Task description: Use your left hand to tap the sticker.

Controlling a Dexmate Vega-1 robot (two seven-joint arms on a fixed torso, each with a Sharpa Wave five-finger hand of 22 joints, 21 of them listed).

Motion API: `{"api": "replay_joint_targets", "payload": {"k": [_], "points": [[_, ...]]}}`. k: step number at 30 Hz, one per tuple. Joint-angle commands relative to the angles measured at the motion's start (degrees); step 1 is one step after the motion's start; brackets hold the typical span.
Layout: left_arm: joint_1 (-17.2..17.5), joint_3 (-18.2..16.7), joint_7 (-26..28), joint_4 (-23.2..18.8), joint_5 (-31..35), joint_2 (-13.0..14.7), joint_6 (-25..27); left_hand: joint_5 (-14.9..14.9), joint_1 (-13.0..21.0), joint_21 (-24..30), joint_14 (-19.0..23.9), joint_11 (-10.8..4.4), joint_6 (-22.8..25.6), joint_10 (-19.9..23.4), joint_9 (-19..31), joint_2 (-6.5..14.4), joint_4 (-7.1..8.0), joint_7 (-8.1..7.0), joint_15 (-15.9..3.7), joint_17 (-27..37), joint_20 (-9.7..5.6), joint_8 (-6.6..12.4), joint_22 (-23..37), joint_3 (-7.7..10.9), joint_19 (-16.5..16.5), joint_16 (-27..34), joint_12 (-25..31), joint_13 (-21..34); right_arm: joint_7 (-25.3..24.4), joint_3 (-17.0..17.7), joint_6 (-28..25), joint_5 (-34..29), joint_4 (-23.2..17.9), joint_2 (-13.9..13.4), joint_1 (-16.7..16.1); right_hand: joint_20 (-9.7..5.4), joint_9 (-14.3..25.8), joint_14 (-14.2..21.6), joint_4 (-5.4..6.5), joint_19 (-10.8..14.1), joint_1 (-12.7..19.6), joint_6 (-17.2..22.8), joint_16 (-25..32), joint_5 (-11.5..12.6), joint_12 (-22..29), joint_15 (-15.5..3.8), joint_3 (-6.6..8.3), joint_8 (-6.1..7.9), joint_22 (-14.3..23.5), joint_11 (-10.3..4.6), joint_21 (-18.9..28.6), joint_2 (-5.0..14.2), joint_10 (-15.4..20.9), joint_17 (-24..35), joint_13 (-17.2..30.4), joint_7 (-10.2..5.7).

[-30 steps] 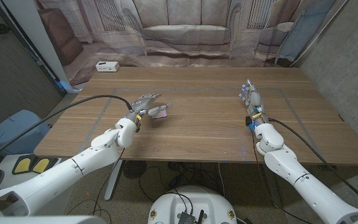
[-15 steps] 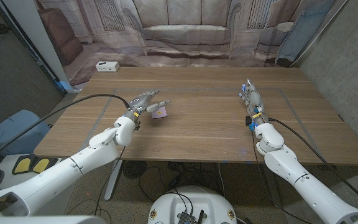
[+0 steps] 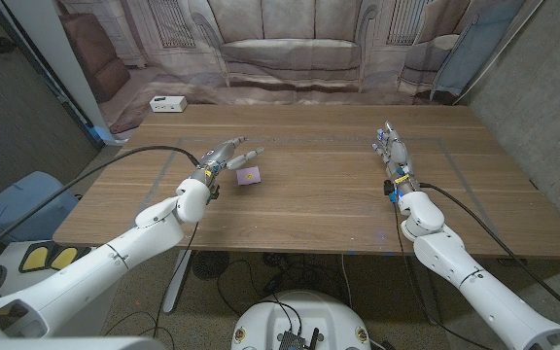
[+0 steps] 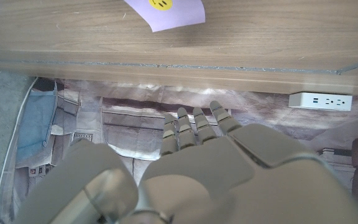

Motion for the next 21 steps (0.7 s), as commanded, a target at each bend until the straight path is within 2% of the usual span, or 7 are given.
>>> {"api": "replay_joint_targets", "payload": {"k": [1, 7, 13, 21], "points": [[0.01, -2.03, 0.66, 2.49, -6.84, -1.75, -6.02, -0.37, 0.74, 0.42, 0.71, -0.12, 0.86, 0.69, -0.05, -0.11, -0.15, 0.71, -0.01, -0.09, 0.08, 0.66, 0.18, -0.55, 0.9, 0.35, 0.37, 0.06, 1.4, -0.45, 0.86, -0.33, 0.71, -0.13, 0.57, -0.06, 0.13, 0.34, -0.22, 0.73, 0.33, -0.32, -0.12, 0.04, 0.08, -0.02, -0.22, -0.05, 0.24, -0.11, 0.28, 0.11, 0.55, 0.11, 0.34, 0.05], [0.13, -3.15, 0.01, 3.81, -10.43, -2.08, -9.24, -0.42, 0.87, 0.45, 1.18, 0.33, 1.33, 1.39, -0.05, -0.02, -0.2, 0.95, 0.04, -0.11, 0.05, 0.72, 0.16, -0.56, 1.4, 0.35, 0.52, 0.03, 1.14, -0.58, 1.17, -0.96, 0.56, -0.17, 0.49, -0.08, 0.13, 0.42, -0.22, 0.84, 0.33, -0.38, -0.1, 0.03, 0.07, -0.09, -0.25, -0.07, 0.23, -0.19, 0.3, 0.09, 0.55, 0.11, 0.34, 0.14], [-0.62, -3.68, -3.28, 6.73, -14.64, -1.82, -14.74, -0.46, 0.96, 0.4, 1.54, 0.3, 1.65, 1.66, -0.06, 0.04, -0.24, 1.21, 0.18, -0.11, -0.07, 0.74, 0.16, -0.57, 1.62, 0.33, 0.51, 0.01, 0.35, -0.65, 1.41, -1.86, 0.02, -0.27, 0.03, -0.12, 0.13, 0.49, -0.23, 0.94, 0.32, -0.39, -0.08, 0.02, 0.08, -0.15, -0.3, -0.06, 0.23, -0.21, 0.31, 0.03, 0.59, 0.12, 0.34, 0.18], [-1.16, -4.5, -5.5, 8.79, -18.41, -2.13, -18.51, -0.5, 1.04, 0.28, 1.74, 0.5, 1.7, 2.2, -0.06, 0.07, -0.27, 1.51, 0.37, -0.12, -0.08, 0.65, 0.15, -0.6, 1.68, 0.25, 0.61, 0.0, -0.4, -0.82, 2.02, -2.88, -0.7, -0.17, -0.63, -0.12, 0.13, 0.52, -0.24, 0.99, 0.34, -0.43, -0.08, 0.03, 0.11, -0.23, -0.31, -0.06, 0.22, -0.25, 0.3, 0.02, 0.69, 0.11, 0.34, 0.24]]}}
